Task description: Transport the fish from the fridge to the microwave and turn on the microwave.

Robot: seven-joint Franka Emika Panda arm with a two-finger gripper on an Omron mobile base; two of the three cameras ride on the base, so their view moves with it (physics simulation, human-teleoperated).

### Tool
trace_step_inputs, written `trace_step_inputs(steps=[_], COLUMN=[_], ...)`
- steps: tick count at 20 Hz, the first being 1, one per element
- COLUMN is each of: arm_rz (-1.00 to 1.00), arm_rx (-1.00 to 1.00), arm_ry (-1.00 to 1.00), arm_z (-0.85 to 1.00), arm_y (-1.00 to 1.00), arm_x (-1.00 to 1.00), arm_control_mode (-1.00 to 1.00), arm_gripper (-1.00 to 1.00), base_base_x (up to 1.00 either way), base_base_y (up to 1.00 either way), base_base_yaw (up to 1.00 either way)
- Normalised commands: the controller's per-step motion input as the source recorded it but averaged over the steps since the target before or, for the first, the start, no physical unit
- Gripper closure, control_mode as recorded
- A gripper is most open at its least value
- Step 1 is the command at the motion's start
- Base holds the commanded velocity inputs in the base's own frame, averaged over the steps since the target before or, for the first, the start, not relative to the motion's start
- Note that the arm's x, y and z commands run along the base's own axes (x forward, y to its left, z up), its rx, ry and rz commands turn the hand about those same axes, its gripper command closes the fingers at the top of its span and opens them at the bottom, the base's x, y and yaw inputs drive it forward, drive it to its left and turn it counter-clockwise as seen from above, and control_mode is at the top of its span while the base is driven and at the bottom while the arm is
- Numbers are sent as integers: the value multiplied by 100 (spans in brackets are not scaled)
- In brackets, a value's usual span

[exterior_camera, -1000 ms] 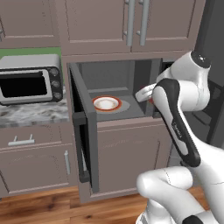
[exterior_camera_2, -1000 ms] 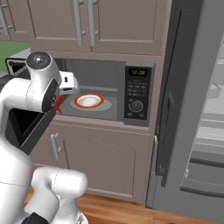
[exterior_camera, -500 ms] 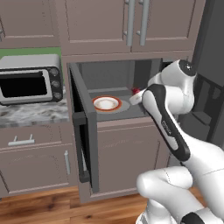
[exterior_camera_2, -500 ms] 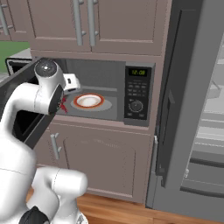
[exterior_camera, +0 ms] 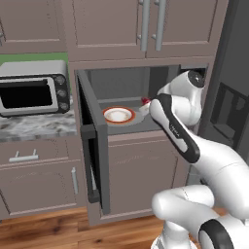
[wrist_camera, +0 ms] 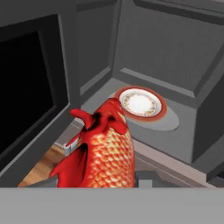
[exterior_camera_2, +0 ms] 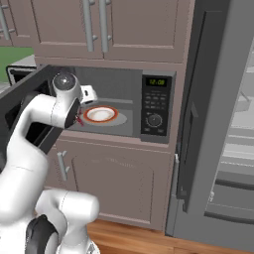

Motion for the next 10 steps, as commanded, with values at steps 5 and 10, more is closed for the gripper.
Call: trace_step_inputs(steps=[5,10], arm_rz=[2,3], arm_rx=[-1,0], arm_ry=[0,0], arm_z=[-23,-20], arm_y=[9,7], arm_x=[49,43], arm_control_mode=[-100,-100], arm_gripper=[100,100], base_base_x=[0,0], base_base_y=[0,0], base_base_yaw=[0,0])
